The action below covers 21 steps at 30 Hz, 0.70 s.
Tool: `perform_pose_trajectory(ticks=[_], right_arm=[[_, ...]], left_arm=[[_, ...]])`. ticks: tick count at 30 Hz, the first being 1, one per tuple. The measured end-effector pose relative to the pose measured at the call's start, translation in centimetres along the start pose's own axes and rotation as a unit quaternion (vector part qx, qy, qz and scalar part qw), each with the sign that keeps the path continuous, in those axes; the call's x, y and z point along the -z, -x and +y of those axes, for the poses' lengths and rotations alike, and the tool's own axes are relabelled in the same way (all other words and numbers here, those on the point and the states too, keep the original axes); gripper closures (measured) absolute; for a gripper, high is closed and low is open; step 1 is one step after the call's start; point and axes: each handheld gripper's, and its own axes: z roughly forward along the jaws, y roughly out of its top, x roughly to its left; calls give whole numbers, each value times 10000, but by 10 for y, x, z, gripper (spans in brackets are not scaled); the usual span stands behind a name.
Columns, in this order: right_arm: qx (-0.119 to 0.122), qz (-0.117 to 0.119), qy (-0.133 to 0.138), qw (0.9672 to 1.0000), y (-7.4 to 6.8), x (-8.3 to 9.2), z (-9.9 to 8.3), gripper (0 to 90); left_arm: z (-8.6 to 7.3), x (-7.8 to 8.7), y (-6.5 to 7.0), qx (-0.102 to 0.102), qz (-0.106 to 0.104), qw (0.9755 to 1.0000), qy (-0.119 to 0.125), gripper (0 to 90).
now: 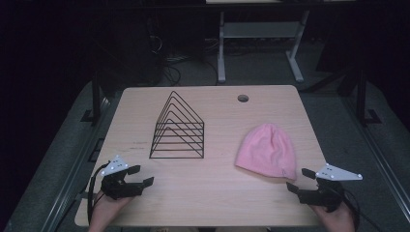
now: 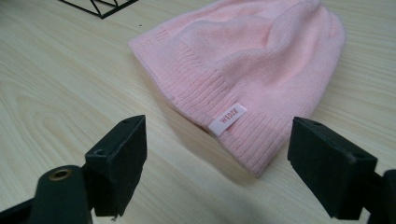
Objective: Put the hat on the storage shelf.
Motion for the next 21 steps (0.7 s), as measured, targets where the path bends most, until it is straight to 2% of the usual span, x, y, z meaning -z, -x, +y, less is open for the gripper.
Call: perform_pose_trajectory(ticks=[10, 13, 19, 21], right_arm=[[49, 237, -35, 9997, -4, -4, 7, 182], [165, 328, -53, 9993, -8, -4, 17, 171], [82, 428, -45, 9990, -4, -2, 34, 141], [78, 397, -76, 9992, -3, -3, 37, 141]], left_arm=[[-3, 1, -2, 16, -43, 10000, -22, 240], [-2, 3, 1, -17, -35, 10000, 23, 238], [-3, 5, 1, -13, -9, 10000, 39, 238], [-3, 6, 1, 0, 11, 10000, 59, 236]])
